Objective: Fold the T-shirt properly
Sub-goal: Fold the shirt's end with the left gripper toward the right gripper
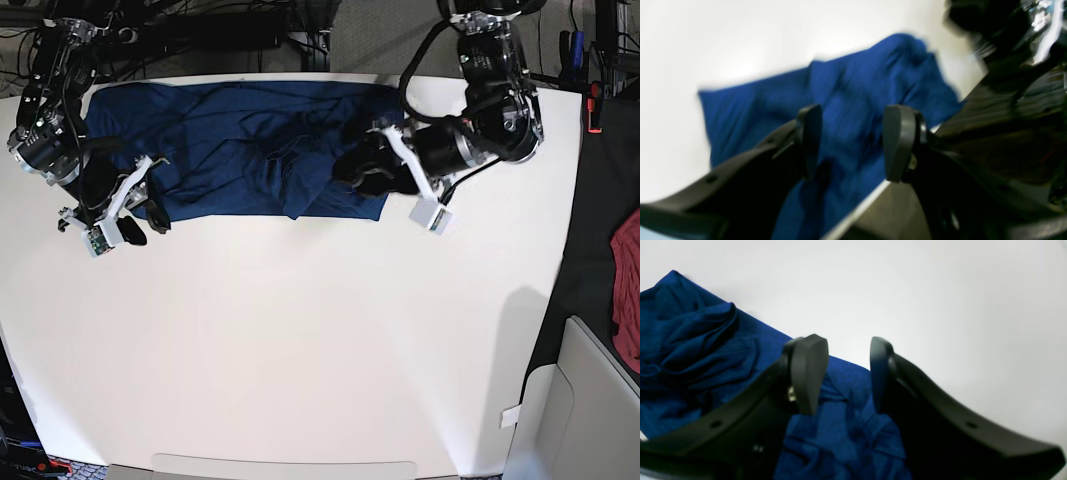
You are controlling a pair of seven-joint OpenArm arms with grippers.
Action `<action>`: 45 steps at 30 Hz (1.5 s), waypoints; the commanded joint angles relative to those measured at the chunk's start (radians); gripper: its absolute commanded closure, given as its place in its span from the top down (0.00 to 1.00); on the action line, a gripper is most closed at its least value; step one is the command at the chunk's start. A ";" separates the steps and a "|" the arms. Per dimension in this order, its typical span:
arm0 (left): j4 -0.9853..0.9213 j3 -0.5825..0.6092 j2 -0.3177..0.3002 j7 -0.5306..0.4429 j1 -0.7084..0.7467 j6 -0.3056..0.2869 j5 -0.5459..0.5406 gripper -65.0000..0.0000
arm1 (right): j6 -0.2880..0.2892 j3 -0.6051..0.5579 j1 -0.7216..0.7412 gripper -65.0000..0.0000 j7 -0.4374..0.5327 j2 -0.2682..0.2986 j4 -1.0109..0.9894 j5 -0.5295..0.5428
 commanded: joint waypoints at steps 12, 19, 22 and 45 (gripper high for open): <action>-0.078 0.100 -0.040 -0.062 0.008 -0.006 0.075 0.45 | 0.006 0.007 0.010 0.38 0.021 0.008 0.018 0.019; -0.131 0.215 -0.029 -0.118 -0.019 -0.006 0.073 0.45 | 0.006 0.007 0.005 0.38 0.021 0.008 0.018 0.019; -0.161 0.263 -0.023 -0.140 -0.022 -0.006 0.075 0.45 | 0.006 0.007 -0.003 0.38 0.022 0.008 0.018 0.019; -0.160 0.356 -0.109 -0.144 -0.095 -0.012 -0.149 0.42 | 0.006 0.009 0.005 0.38 0.025 0.016 0.018 0.019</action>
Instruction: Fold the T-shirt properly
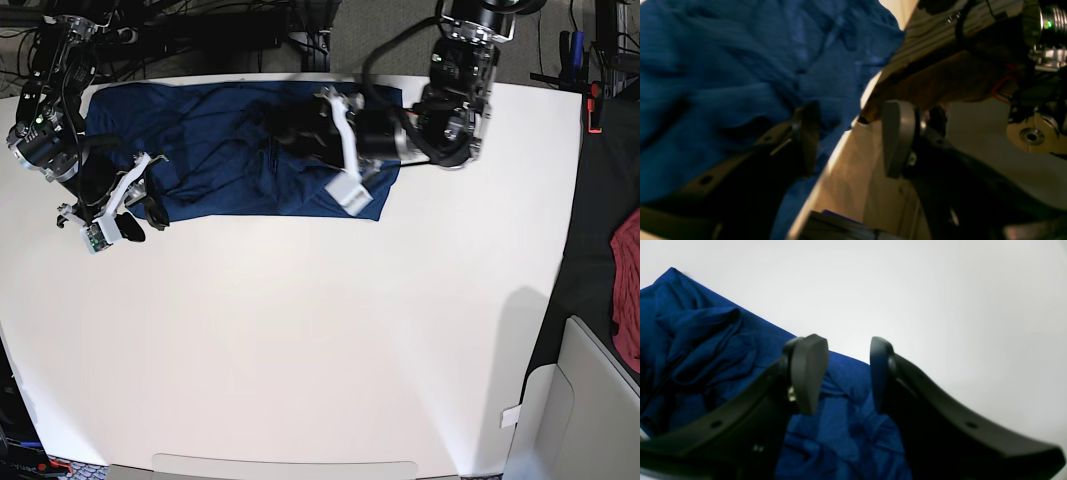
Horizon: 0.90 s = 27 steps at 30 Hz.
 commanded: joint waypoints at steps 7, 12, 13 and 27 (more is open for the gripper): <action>0.014 -0.216 -0.087 -0.070 -0.004 0.005 -0.020 0.35 | 0.006 0.006 0.007 0.38 0.025 0.014 0.018 0.019; 0.013 -0.325 -0.132 -0.070 0.068 0.005 -0.019 0.36 | 0.006 0.006 0.010 0.38 0.025 0.014 0.018 0.019; 0.013 -0.336 -0.139 -0.072 0.079 0.005 -0.014 0.36 | 0.006 0.006 0.010 0.38 0.024 0.014 0.018 0.019; -0.049 -0.336 -0.129 -0.063 0.154 0.007 0.149 0.36 | 0.006 0.132 -0.065 0.38 0.021 0.048 0.056 0.019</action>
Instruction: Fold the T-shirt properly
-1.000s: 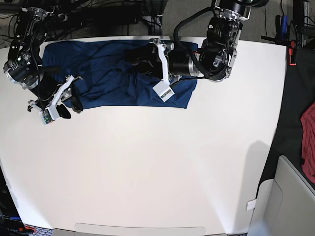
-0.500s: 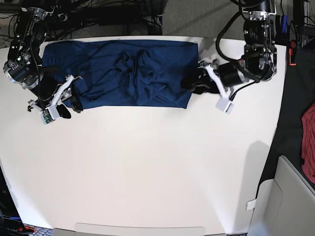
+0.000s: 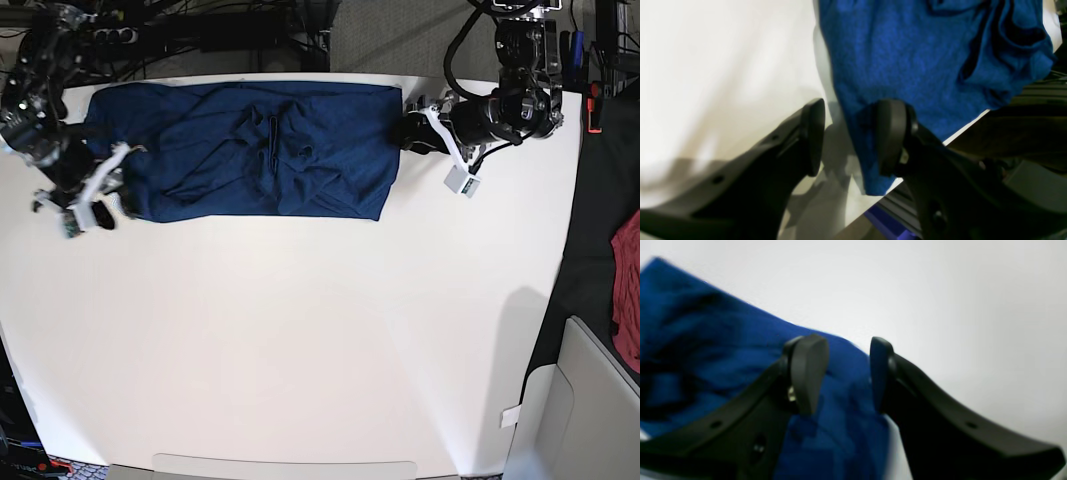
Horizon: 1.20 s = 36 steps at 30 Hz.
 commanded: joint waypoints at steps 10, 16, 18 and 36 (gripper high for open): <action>0.018 -0.001 0.012 -0.006 0.003 -0.006 -0.024 0.33 | 0.006 0.091 -0.060 0.38 0.020 0.010 0.024 0.023; 0.010 0.022 0.016 -0.006 -0.008 -0.006 -0.021 0.16 | 0.006 0.091 -0.092 0.38 0.020 0.007 0.018 0.013; -0.004 0.025 0.016 -0.006 -0.022 -0.006 -0.021 0.13 | 0.006 0.091 -0.098 0.38 0.020 0.005 0.016 0.013; -0.021 0.016 0.016 -0.007 -0.073 -0.005 -0.020 0.13 | 0.006 0.246 -0.101 0.53 -0.107 -0.059 -0.116 -0.026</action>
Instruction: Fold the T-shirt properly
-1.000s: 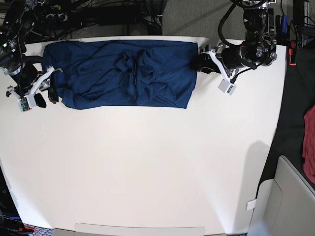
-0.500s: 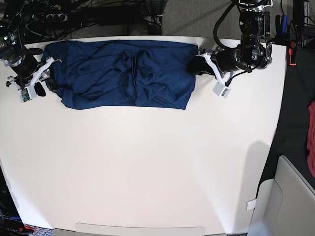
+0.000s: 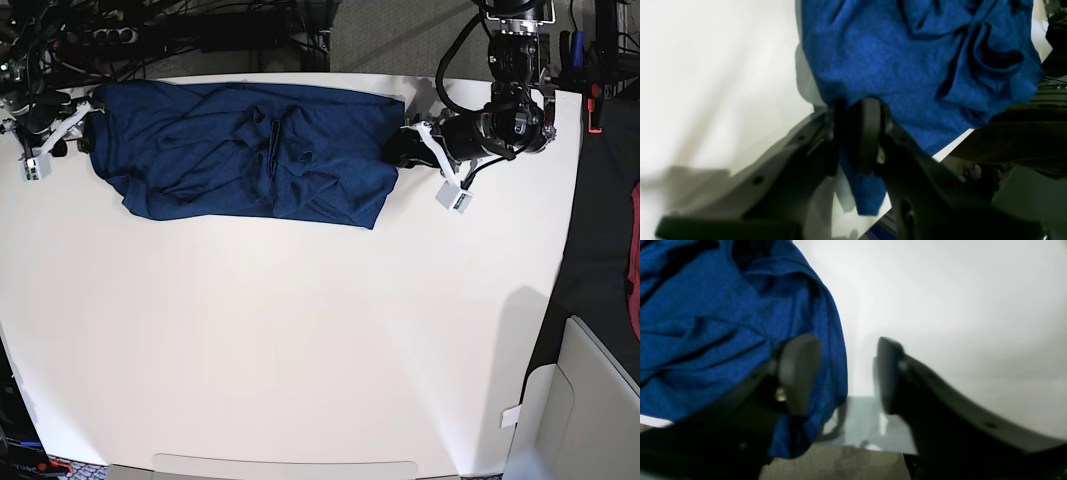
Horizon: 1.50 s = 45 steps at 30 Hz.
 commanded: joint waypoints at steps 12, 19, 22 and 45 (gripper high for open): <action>0.018 0.002 -0.008 -0.006 -0.005 -0.005 -0.025 0.13 | 0.005 0.008 0.117 0.55 0.009 0.018 -0.185 0.077; 0.018 0.002 -0.008 -0.006 -0.005 -0.005 -0.026 0.13 | 0.005 0.000 0.103 0.73 0.009 0.017 -0.206 0.083; 0.018 0.004 -0.008 -0.006 -0.005 -0.005 -0.026 0.13 | 0.005 0.000 0.102 0.78 0.009 0.018 -0.206 0.083; 0.016 0.004 -0.008 -0.006 -0.005 -0.005 -0.025 0.13 | 0.005 -0.015 0.131 0.78 -0.181 -0.148 -0.202 0.155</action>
